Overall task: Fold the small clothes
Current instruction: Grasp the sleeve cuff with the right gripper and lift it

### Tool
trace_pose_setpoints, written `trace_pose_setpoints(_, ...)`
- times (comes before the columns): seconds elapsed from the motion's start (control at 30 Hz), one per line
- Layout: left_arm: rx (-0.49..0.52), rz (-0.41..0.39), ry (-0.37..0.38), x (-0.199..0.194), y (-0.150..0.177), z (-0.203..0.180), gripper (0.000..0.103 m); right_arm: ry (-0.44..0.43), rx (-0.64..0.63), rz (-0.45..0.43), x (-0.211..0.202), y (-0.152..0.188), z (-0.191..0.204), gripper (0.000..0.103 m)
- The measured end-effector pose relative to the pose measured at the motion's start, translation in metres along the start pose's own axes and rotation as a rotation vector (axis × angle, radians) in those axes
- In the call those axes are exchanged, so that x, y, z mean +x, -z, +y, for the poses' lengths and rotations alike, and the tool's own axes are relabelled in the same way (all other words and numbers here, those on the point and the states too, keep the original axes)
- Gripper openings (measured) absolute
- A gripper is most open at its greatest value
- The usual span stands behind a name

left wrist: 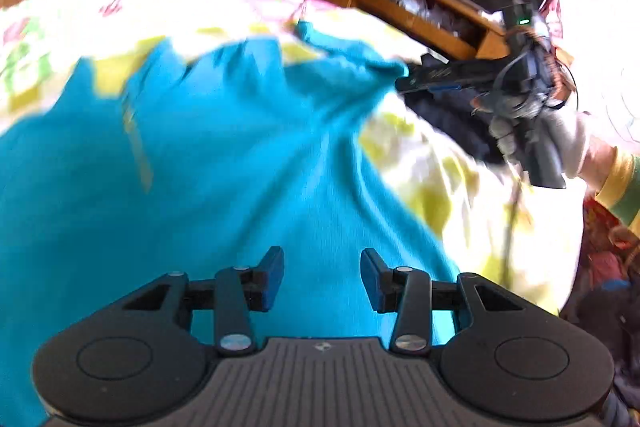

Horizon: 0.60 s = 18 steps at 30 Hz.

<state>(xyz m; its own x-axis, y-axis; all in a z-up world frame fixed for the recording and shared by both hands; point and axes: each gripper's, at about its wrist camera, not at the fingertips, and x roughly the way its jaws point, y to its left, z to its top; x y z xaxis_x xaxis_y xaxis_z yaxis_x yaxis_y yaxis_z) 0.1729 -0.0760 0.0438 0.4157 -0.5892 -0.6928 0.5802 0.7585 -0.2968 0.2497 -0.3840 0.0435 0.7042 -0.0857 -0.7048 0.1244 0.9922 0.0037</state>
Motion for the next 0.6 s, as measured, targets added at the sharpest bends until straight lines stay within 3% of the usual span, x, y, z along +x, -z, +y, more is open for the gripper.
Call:
trace_pose_setpoints(0.13, -0.012, -0.063, 0.026, 0.070, -0.051, 0.003, 0.055, 0.147, -0.210, -0.069, 0.072, -0.043, 0.002, 0.061)
trace_pose_setpoints(0.3, -0.093, -0.056, 0.037, 0.133, -0.065, 0.009, 0.055, 0.156, -0.355, -0.031, 0.130, -0.052, 0.001, 0.060)
trace_pose_setpoints(0.43, -0.102, -0.038, 0.005, 0.148, -0.051, 0.011, 0.055, 0.131, -0.358, -0.044, 0.156, -0.059, 0.010, 0.059)
trace_pose_setpoints(0.6, -0.102, -0.045, -0.001, 0.145, -0.045, 0.008, 0.055, 0.165, -0.295, -0.048, 0.181, -0.072, 0.014, 0.058)
